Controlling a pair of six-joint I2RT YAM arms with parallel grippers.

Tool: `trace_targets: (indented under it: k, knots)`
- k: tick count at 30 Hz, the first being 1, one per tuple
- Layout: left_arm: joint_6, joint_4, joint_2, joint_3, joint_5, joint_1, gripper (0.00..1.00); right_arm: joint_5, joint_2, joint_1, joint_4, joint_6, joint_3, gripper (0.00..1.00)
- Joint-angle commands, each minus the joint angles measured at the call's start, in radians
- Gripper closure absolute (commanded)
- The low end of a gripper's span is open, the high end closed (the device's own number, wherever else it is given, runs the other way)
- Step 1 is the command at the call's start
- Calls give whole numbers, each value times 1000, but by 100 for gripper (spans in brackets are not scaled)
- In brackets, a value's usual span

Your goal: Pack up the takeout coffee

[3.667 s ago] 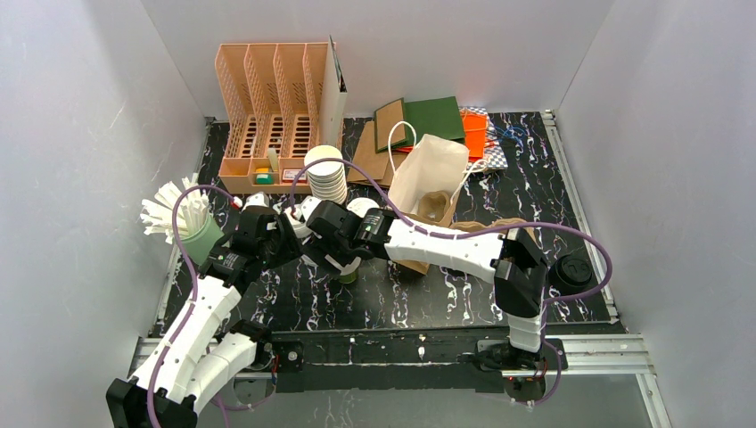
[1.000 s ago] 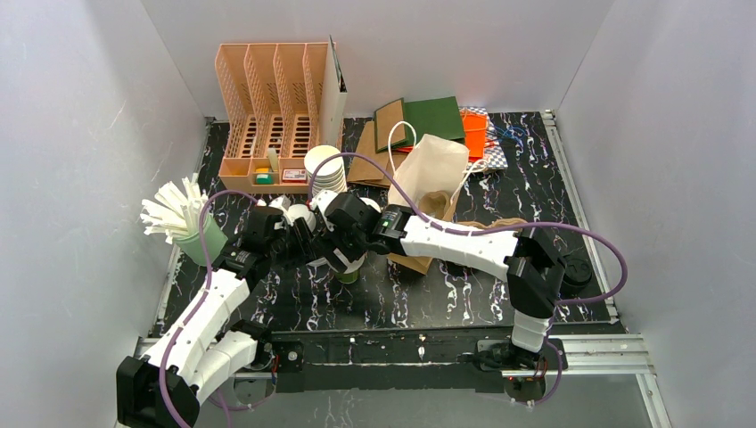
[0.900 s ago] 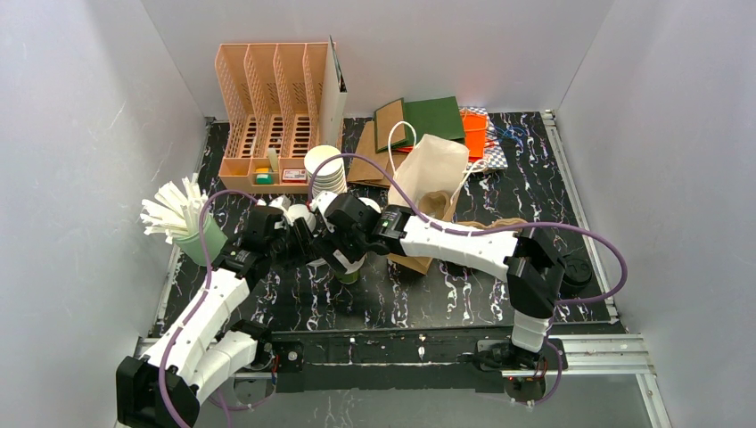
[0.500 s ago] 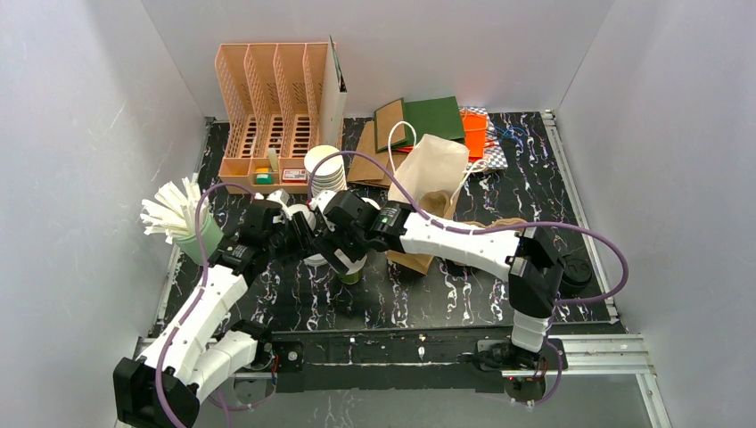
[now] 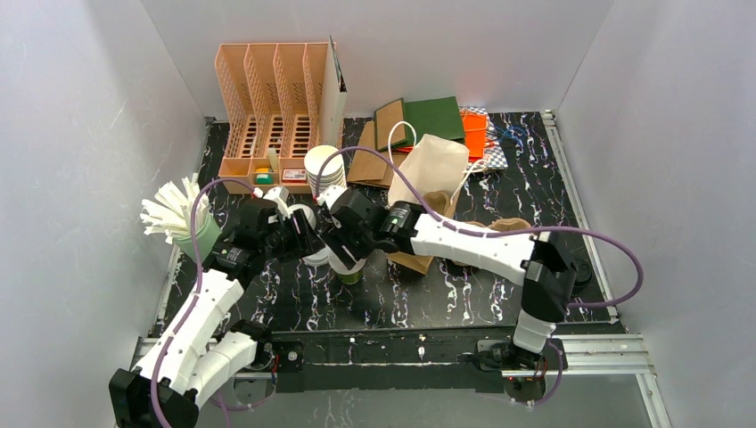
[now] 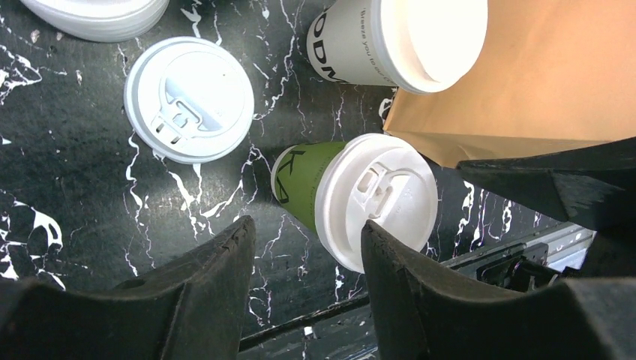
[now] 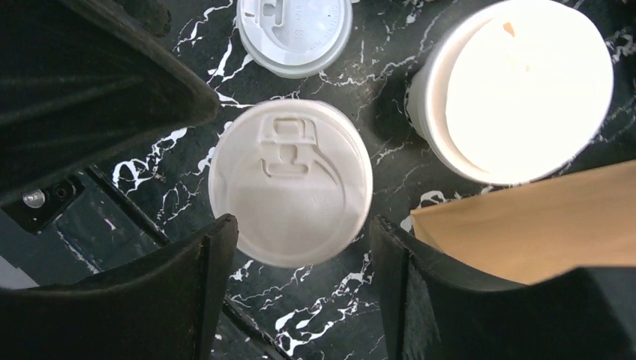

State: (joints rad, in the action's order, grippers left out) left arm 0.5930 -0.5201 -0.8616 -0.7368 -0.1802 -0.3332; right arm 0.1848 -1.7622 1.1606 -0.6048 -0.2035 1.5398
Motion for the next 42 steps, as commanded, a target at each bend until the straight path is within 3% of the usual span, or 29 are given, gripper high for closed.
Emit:
trace_targets:
  k: [1, 8, 14, 15, 19, 21, 30, 42]
  knots:
    - [-71, 7, 19, -34, -40, 0, 48, 55, 126, 3, 64, -84, -62, 30]
    - [-99, 50, -2, -54, -84, -12, 49, 104, 238, 1, 138, -176, -183, 46]
    - [-133, 54, -42, -95, -7, -99, 44, 152, 314, 2, 230, -318, -308, 56]
    - [-138, 53, -51, -104, 22, -132, 40, 155, 334, 2, 254, -343, -331, 57]
    - [-189, 47, -89, -141, 154, -281, 11, 179, 391, 1, 317, -444, -423, 60]
    - [-255, 29, -108, -162, 166, -303, 5, 185, 424, 2, 351, -481, -468, 64]
    - [-477, -81, -286, -286, 111, -311, 2, 210, 574, 1, 457, -517, -604, 67]
    - [-509, -106, -367, -326, 74, -344, 12, 290, 690, 1, 481, -527, -682, 67]
